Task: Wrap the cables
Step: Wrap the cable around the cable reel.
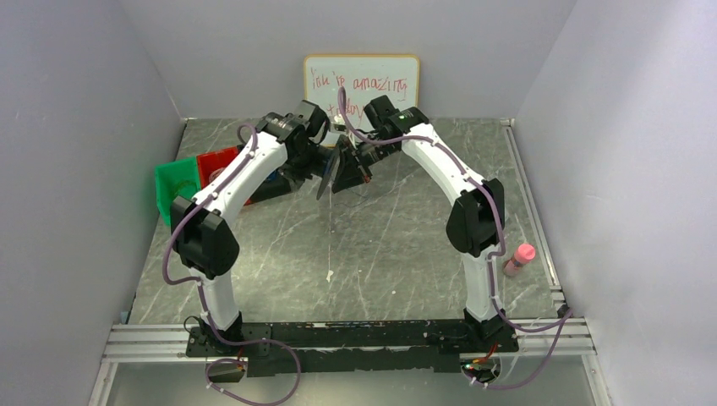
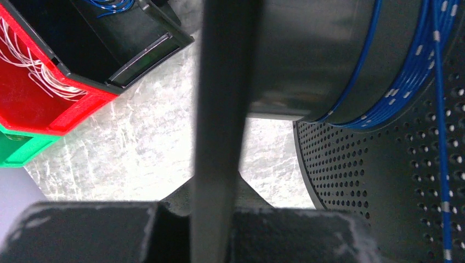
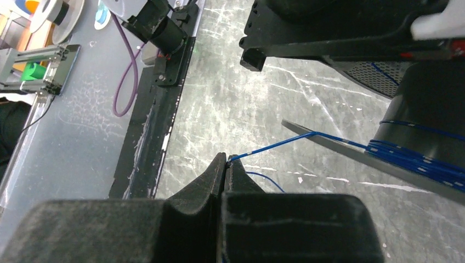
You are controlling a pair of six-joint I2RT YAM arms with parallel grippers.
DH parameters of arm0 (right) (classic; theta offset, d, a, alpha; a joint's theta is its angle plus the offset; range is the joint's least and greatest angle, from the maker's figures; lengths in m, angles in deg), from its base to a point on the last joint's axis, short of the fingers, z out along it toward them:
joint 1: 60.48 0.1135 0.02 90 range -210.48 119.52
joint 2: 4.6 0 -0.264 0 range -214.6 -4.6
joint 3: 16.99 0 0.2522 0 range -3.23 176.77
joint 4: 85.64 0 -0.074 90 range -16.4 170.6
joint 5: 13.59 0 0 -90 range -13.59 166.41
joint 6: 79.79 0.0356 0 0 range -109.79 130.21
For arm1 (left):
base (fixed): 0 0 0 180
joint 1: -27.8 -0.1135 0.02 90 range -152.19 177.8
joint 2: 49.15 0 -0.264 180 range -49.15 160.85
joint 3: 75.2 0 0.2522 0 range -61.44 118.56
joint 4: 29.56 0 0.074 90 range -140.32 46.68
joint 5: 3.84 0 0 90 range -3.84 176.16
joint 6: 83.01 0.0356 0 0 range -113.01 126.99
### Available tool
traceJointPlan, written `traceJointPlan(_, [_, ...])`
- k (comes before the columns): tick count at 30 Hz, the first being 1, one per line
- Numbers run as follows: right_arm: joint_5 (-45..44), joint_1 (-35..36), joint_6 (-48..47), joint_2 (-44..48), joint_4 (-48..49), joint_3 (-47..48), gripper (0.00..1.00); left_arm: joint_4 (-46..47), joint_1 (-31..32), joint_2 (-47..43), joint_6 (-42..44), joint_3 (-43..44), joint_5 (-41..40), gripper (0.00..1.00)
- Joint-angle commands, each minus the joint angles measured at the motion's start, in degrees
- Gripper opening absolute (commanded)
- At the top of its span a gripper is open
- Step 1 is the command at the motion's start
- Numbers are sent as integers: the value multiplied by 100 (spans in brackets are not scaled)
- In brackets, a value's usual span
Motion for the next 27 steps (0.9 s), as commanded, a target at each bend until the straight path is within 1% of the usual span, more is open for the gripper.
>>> traceJointPlan(1, [605, 406, 66, 76, -1965, -119, 1, 1764, -797, -197, -1251, 686, -1165, 2])
traceJointPlan(5, [630, 410, 55, -48, -1965, -188, 1, 1961, -1279, -482, -1592, 672, -185, 2])
traceJointPlan(7, [648, 407, 63, -92, -1966, -176, 1, 2133, -1471, -654, -1716, 630, 170, 2])
traceJointPlan(16, [602, 415, 48, -183, -1974, -234, 1, 2228, -2339, -858, -2197, 774, 1664, 2])
traceJointPlan(23, [468, 355, 12, -249, -1974, -215, 1, 2421, -2723, -1078, -2025, 694, 2690, 2])
traceJointPlan(27, [463, 167, -11, -241, -1974, -231, 1, 2491, -3092, -1262, -1940, 637, 3290, 2])
